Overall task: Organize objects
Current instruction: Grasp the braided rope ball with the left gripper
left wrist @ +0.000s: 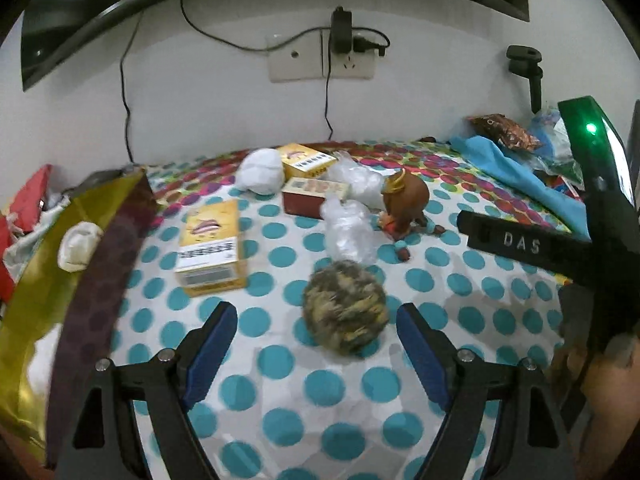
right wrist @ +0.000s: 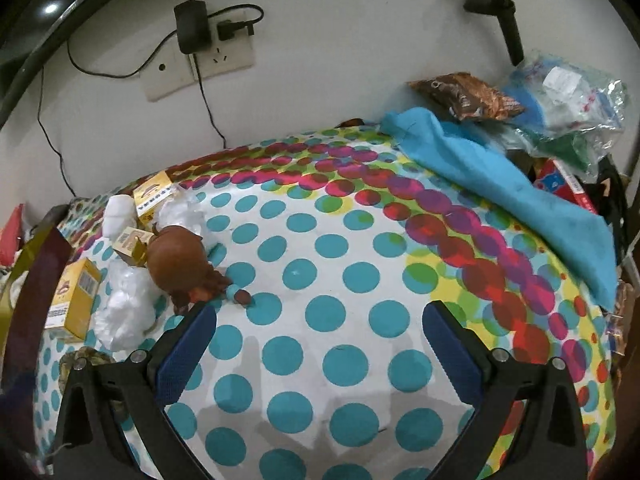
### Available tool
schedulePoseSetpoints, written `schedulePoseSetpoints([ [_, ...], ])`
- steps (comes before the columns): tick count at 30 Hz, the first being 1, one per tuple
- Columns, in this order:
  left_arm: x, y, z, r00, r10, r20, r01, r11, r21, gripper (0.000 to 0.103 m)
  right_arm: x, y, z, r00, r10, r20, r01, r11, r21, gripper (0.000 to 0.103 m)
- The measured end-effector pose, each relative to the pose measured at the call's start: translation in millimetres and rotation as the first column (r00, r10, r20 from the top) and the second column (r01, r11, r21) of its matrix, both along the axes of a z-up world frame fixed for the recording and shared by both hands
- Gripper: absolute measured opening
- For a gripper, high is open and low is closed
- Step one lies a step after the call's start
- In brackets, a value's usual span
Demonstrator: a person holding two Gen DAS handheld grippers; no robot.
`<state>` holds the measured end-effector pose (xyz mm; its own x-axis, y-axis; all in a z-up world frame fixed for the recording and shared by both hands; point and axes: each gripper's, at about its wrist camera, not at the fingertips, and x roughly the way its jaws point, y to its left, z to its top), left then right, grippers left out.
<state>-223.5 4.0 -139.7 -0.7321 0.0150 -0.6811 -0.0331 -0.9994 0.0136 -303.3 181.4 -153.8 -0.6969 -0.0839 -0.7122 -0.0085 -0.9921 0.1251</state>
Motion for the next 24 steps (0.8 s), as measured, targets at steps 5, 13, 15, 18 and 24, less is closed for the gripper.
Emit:
schedulePoseSetpoints([
  [5, -19.7, 3.0, -8.6, 0.999, 0.018, 0.049, -0.020, 0.999, 0.029, 0.084, -1.0, -8.1, -0.4, 1.000, 0.019, 0.010, -0.020, 0.999, 0.036, 0.103],
  [13, -34.1, 6.0, -19.6, 0.995, 0.029, 0.097, -0.030, 1.000, 0.008, 0.084, 0.1, -8.3, 0.5, 1.000, 0.018, 0.007, -0.018, 0.999, 0.034, 0.103],
  [15, -35.4, 5.2, -21.3, 0.994, 0.030, 0.102, -0.031, 0.999, 0.007, 0.084, 0.0, -8.6, 0.4, 1.000, 0.016, 0.007, -0.016, 0.999, 0.039, 0.103],
  [18, -37.6, 4.7, -23.0, 0.993, 0.032, 0.114, -0.033, 0.999, 0.004, 0.074, -0.4, -9.7, 0.4, 1.000, 0.016, 0.006, -0.017, 0.999, 0.048, 0.103],
  [24, -29.0, 11.5, -20.6, 0.993, -0.008, 0.120, 0.010, 1.000, -0.017, 0.052, -0.5, -10.6, 0.7, 1.000, 0.021, 0.004, -0.021, 0.998, 0.053, 0.103],
])
